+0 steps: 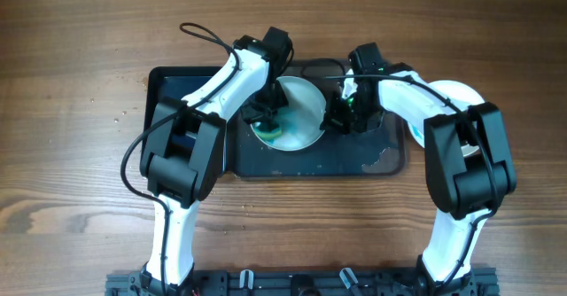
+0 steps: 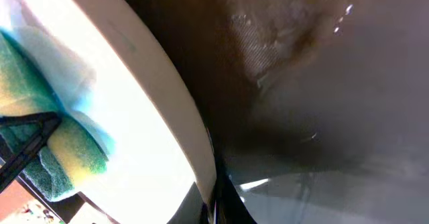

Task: Clean dirty plates on tray and stack at the side
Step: 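Scrub the third plate with the sponge while the right gripper holds it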

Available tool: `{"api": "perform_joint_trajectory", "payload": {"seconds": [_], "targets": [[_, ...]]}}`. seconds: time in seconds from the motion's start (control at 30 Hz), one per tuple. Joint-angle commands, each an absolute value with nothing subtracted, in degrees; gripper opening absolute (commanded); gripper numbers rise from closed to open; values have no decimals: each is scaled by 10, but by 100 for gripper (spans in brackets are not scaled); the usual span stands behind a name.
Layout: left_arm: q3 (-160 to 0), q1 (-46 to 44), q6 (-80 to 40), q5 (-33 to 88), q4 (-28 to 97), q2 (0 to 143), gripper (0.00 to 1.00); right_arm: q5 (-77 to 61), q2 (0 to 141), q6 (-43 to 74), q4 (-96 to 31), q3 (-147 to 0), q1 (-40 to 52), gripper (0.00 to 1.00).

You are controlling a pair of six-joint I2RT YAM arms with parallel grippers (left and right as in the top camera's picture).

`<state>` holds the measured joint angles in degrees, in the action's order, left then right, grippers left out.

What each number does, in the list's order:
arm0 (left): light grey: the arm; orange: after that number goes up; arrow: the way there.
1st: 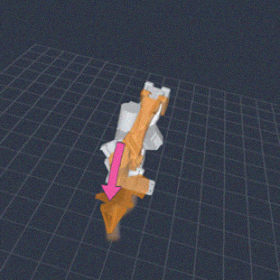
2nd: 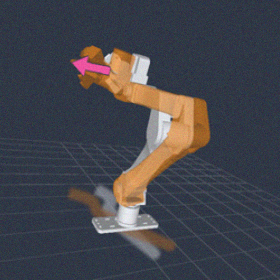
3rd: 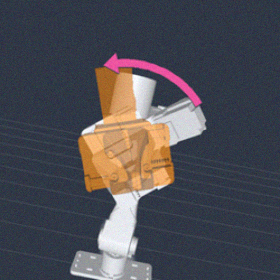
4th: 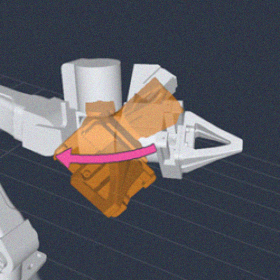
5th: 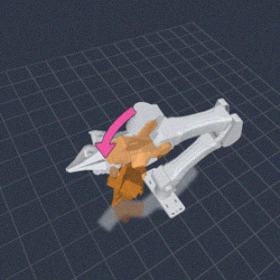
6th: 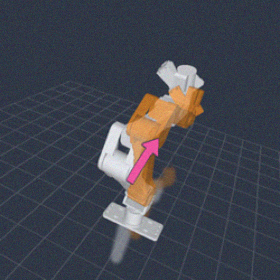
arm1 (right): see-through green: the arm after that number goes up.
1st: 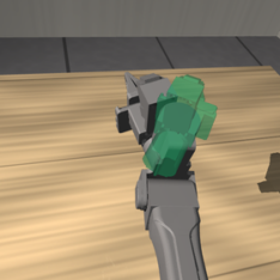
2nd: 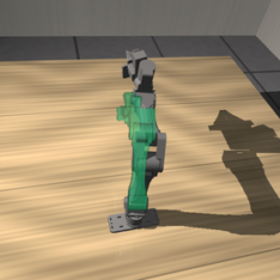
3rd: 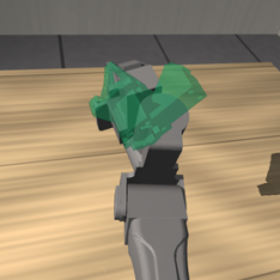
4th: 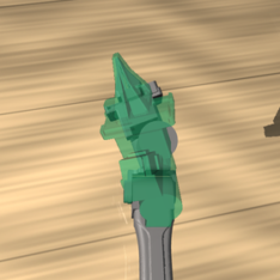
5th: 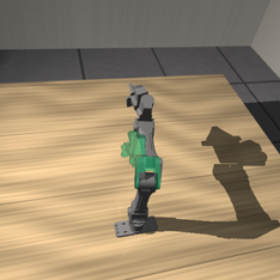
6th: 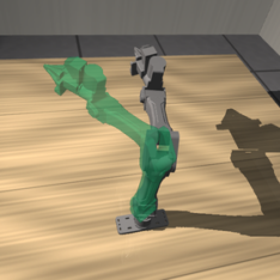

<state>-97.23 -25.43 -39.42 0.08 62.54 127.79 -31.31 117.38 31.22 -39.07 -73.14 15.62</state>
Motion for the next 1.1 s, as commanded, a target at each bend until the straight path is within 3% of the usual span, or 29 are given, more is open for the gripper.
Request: {"api": "perform_joint_trajectory", "payload": {"seconds": [0.0, 0.1, 0.27, 0.4, 0.5, 0.63, 0.77, 0.97, 1.07], "targets": [[-946, -250, -172, 124, 610, 1309, 4, -297, 1187, 300, -396, -719, 149, 4], [-946, -259, -40, 296, 592, 1309, 4, -299, 1187, 300, -397, -719, 149, 4], [-946, -264, -38, 314, 519, 1309, 4, -299, 1187, 299, -397, -719, 149, 4], [-946, -264, -208, 44, 482, 1309, 4, -299, 1187, 299, -397, -719, 149, 4], [-946, -264, -375, -194, 528, 1309, 4, -299, 1187, 299, -397, -719, 149, 4], [-946, -265, -410, -213, 581, 1309, 4, -300, 1187, 295, -397, -719, 149, 4], [-946, -270, -357, -98, 614, 1309, 4, -301, 1187, 295, -396, -719, 149, 4], [-946, -273, -3, 351, 610, 1309, 4, -301, 1187, 295, -396, -719, 149, 4], [-946, -273, 16, 396, 573, 1309, 4, -301, 1187, 295, -397, -719, 149, 4]]}}
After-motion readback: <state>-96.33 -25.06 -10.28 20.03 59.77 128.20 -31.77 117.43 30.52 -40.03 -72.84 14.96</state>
